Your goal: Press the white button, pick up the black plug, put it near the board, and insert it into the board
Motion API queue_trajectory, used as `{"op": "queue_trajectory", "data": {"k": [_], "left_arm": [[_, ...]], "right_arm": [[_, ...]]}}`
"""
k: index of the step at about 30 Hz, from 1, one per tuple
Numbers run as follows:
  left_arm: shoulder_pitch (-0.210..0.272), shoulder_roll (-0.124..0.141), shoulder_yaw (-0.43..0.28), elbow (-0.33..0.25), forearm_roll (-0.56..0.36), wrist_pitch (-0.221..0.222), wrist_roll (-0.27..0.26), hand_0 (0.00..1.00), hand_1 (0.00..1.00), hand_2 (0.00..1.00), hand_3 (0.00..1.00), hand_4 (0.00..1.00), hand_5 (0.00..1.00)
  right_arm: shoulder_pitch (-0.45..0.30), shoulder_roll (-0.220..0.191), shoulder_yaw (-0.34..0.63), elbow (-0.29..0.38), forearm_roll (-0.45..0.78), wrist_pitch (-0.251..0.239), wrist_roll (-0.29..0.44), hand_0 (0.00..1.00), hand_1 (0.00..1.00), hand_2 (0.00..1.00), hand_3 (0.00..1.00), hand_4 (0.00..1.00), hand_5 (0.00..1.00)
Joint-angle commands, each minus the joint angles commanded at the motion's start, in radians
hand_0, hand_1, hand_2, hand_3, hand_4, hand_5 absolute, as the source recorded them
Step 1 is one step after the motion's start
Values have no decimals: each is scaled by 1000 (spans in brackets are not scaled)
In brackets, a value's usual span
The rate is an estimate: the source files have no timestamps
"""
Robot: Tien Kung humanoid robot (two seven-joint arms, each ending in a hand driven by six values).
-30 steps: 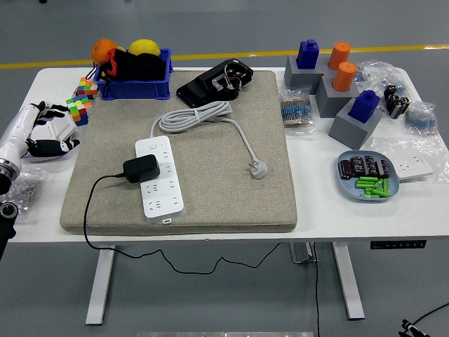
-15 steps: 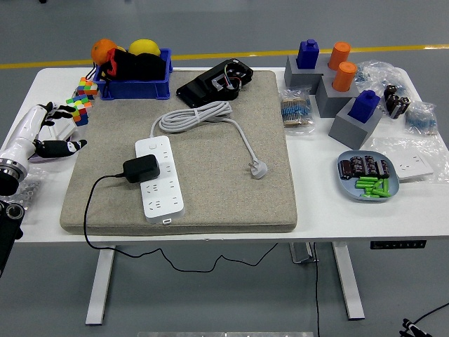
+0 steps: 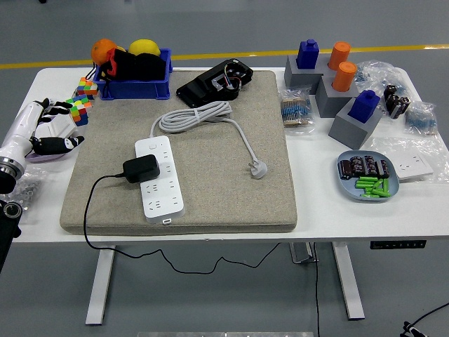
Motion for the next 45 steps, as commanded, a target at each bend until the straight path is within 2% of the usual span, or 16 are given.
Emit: {"op": "queue_trajectory", "data": {"k": [25,26,45], "left_arm": [[3,-7,12,-3,-3,1,1,729,797,723,781,871,2],[3,-7,12,-3,-3,1,1,727,797,726,814,871,2],[8,-8,22,-2,-2,-1,4,734,803,742,789,871,2]], "right_arm": [[1,-3,-10,-1,3,0,1,718,694,679,602,716,413],[2,-3,-11,-1,4,0,1,719,694,678,602,716,415],[1,-7,-14,-3,7,0,-1,718,695,678,602,715,412]]}}
